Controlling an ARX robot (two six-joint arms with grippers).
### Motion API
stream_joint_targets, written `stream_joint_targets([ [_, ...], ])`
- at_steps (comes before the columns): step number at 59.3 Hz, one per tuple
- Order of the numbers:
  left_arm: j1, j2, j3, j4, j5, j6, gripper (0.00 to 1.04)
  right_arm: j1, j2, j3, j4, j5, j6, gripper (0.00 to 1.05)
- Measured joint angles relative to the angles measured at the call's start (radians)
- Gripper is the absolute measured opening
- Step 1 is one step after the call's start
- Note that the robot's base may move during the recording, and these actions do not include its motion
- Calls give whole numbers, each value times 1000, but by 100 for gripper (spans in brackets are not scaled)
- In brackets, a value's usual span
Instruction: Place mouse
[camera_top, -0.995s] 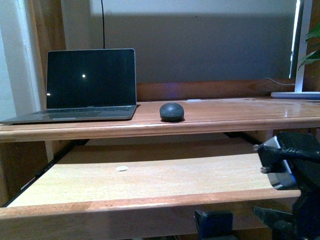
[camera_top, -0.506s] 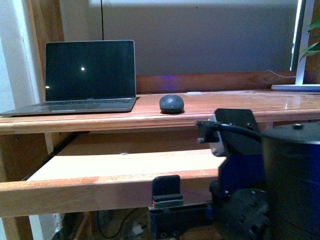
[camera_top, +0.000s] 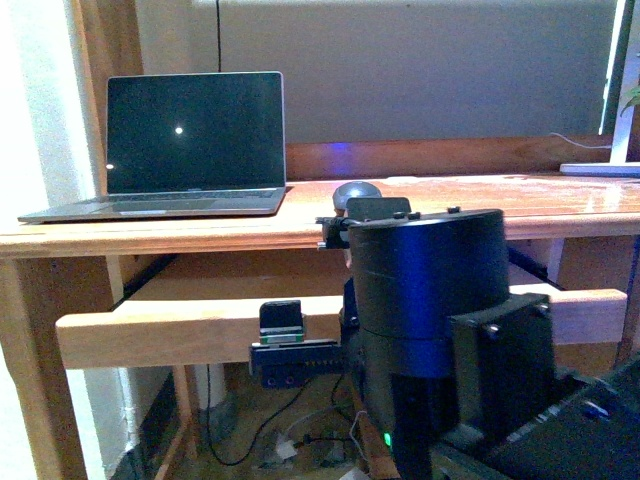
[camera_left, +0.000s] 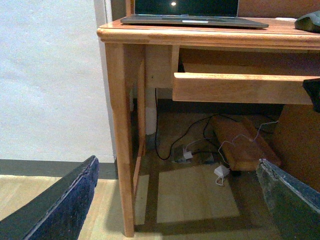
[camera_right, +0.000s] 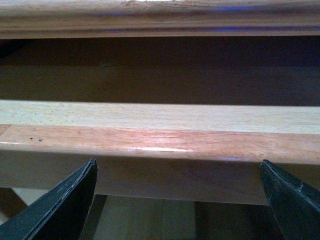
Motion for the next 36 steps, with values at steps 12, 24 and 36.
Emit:
stream_joint_targets([
  [12, 0, 0, 0, 0, 0, 0, 97, 13, 78, 138, -53, 39, -4, 97],
  [24, 0, 0, 0, 0, 0, 0, 97, 26, 121, 229, -88, 51, -18, 97],
  [36, 0, 0, 0, 0, 0, 0, 97, 26, 145, 297, -137, 60, -13, 97],
])
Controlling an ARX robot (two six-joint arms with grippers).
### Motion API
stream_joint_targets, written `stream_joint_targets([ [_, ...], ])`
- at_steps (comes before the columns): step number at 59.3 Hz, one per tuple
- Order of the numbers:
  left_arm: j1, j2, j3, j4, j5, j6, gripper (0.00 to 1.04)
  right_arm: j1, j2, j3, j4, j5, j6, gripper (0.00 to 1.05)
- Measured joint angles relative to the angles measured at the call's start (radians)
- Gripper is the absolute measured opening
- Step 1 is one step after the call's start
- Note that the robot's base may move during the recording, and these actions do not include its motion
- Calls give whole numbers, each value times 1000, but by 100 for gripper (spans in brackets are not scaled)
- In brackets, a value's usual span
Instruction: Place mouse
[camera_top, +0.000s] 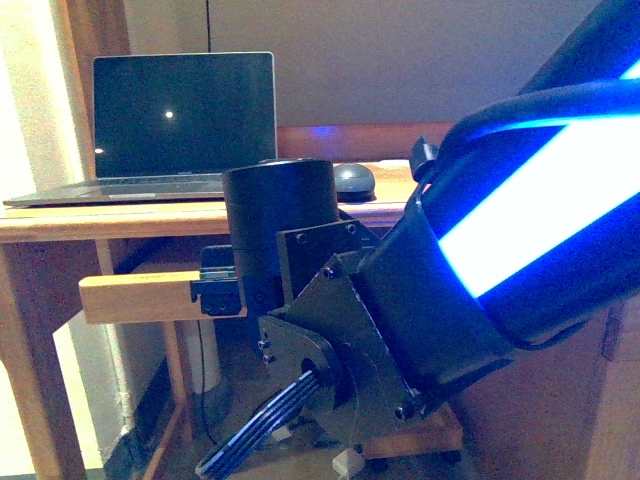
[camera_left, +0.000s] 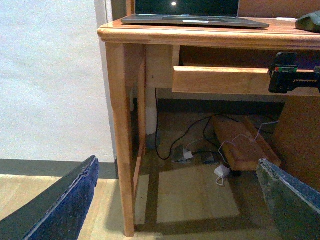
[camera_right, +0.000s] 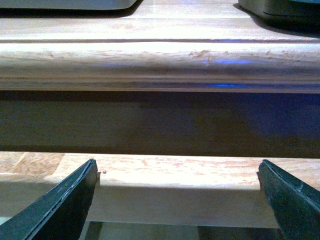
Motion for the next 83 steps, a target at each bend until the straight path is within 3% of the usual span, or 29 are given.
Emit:
stream_joint_targets([
  [16, 0, 0, 0, 0, 0, 0, 97, -21, -3, -13, 13, -20, 13, 97],
  [33, 0, 0, 0, 0, 0, 0, 97, -145, -103, -200, 105, -76, 26, 97],
  [66, 0, 0, 0, 0, 0, 0, 97, -277, -146, -417, 185, -137, 71, 97],
  [83, 0, 0, 0, 0, 0, 0, 97, -258, -159, -389, 169, -139, 80, 97],
])
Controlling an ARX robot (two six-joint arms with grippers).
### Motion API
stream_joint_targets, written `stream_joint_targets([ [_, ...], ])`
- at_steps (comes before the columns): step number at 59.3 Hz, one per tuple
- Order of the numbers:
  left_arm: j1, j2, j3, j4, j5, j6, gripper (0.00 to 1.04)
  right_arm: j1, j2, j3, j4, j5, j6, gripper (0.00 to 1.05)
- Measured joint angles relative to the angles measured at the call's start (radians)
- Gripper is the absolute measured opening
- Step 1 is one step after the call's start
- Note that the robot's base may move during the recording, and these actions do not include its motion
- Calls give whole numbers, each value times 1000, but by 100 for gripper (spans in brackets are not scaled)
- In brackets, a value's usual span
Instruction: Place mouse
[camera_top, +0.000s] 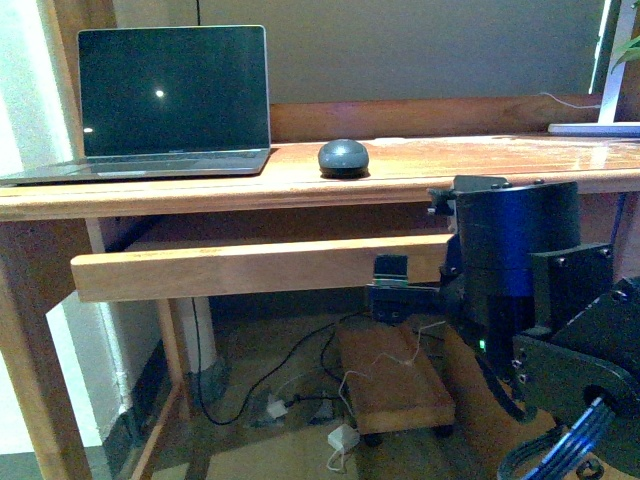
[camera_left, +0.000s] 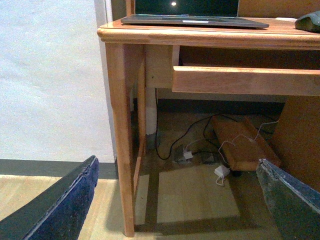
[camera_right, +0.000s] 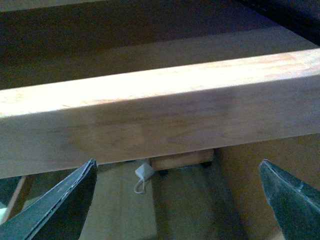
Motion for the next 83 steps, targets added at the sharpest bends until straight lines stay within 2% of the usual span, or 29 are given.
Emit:
stream_joint_targets([
  [57, 0, 0, 0, 0, 0, 0, 97, 182, 216, 389, -176, 140, -3, 97],
  [70, 0, 0, 0, 0, 0, 0, 97, 215, 250, 468, -205, 146, -11, 97],
  [83, 0, 0, 0, 0, 0, 0, 97, 209, 237, 439, -178, 114, -14, 97],
])
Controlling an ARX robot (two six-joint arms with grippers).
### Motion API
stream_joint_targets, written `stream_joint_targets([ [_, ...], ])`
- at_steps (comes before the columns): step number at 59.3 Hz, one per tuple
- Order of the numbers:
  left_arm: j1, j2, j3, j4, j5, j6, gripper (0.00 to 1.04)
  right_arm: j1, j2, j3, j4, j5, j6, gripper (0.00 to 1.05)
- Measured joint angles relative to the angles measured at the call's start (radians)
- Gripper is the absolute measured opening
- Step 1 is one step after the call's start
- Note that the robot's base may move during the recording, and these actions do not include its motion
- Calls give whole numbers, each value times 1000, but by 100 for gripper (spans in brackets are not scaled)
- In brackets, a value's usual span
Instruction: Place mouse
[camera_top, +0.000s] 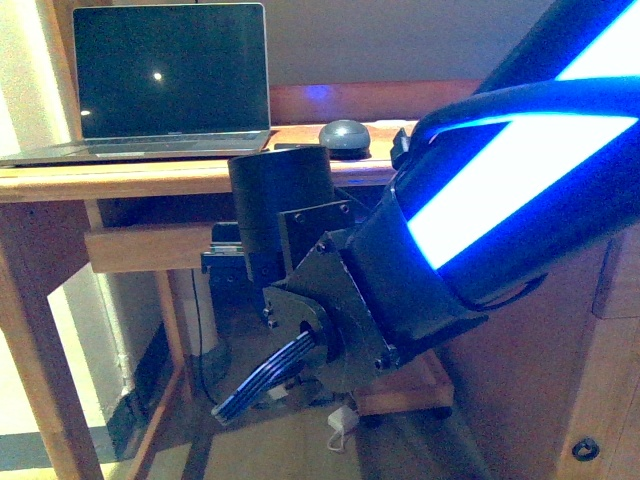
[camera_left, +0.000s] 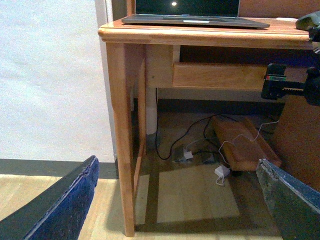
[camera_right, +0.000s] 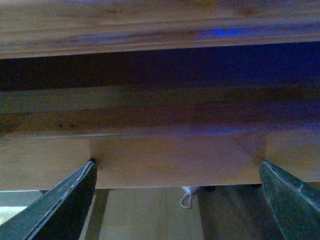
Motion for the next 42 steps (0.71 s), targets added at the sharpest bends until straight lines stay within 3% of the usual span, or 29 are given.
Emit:
stream_joint_targets([
  [8, 0, 0, 0, 0, 0, 0, 97, -34, -82, -130, 61, -91, 0, 97],
  [15, 0, 0, 0, 0, 0, 0, 97, -67, -254, -350, 162, -238, 8, 97],
  [31, 0, 0, 0, 0, 0, 0, 97, -146, -682, -864, 280, -472, 59, 97],
  [42, 0, 0, 0, 0, 0, 0, 97, -182, -1062, -1210, 219, -560, 58, 97],
])
